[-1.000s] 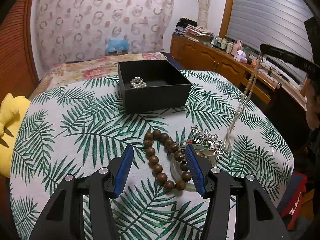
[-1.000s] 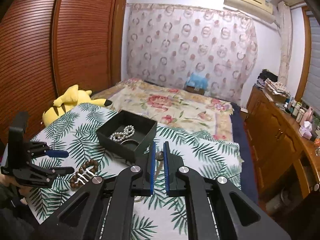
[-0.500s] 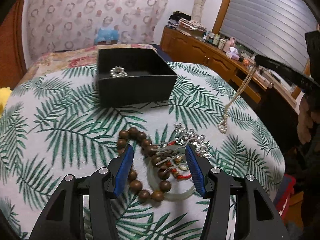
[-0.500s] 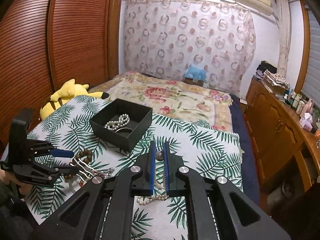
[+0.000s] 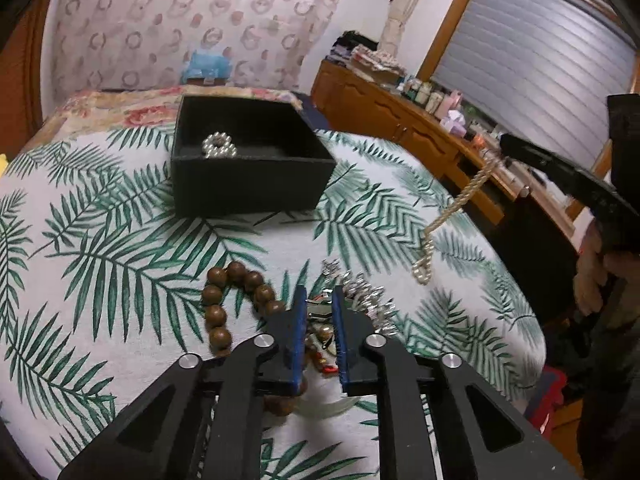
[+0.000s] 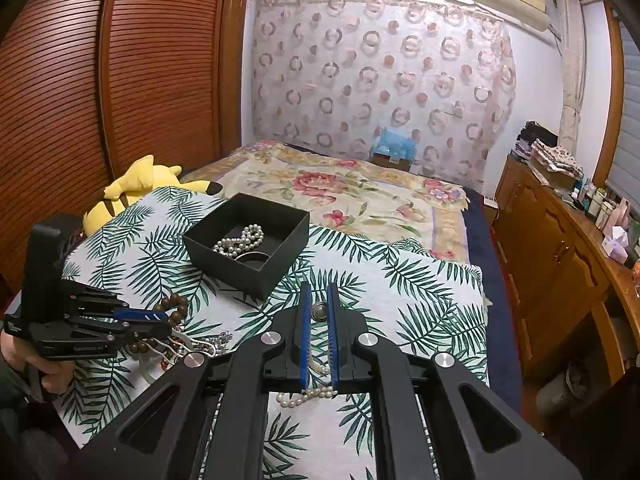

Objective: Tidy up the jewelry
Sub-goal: 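Carry the silver pieces into the black box with the left tool and release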

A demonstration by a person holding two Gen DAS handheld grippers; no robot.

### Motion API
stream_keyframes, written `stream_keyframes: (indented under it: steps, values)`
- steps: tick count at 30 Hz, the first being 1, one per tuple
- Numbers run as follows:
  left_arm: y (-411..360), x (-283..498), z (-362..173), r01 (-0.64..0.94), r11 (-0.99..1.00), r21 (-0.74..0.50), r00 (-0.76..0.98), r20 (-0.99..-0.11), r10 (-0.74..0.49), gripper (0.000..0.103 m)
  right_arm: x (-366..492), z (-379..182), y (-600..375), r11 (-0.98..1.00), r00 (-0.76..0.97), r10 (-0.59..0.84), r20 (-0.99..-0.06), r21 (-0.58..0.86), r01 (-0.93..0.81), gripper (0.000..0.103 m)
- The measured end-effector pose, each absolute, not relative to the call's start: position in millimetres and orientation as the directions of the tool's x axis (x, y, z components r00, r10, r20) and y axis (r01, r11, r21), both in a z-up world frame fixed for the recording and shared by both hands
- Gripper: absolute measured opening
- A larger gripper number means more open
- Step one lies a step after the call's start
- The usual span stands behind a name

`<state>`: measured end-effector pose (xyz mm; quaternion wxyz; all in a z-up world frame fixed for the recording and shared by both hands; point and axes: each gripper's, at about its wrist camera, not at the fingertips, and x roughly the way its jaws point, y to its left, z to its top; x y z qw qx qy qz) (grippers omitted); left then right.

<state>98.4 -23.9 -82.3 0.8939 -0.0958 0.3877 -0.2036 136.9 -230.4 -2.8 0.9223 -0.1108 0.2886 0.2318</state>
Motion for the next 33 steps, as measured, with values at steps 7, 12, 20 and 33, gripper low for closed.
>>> stream_keyframes:
  steps: [7,12,20,33]
  values:
    - [-43,84,-50,0.356,0.898,-0.26,0.663,-0.607,-0.439,0.001,134,6,-222,0.86,0.732,0.373,-0.57,-0.082,-0.503,0.009]
    - [-41,86,-32,0.36,0.907,-0.22,0.697,-0.582,-0.418,0.001,138,20,-217,0.855,0.74,0.387,-0.55,-0.086,-0.512,0.009]
    - [-21,115,-11,0.31,0.937,-0.158,0.747,-0.57,-0.343,0.001,155,58,-201,0.845,0.758,0.418,-0.501,-0.093,-0.527,0.009]
    - [5,170,8,0.238,0.965,-0.107,0.8,-0.542,-0.257,0.001,176,110,-181,0.85,0.795,0.42,-0.437,-0.118,-0.514,0.009]
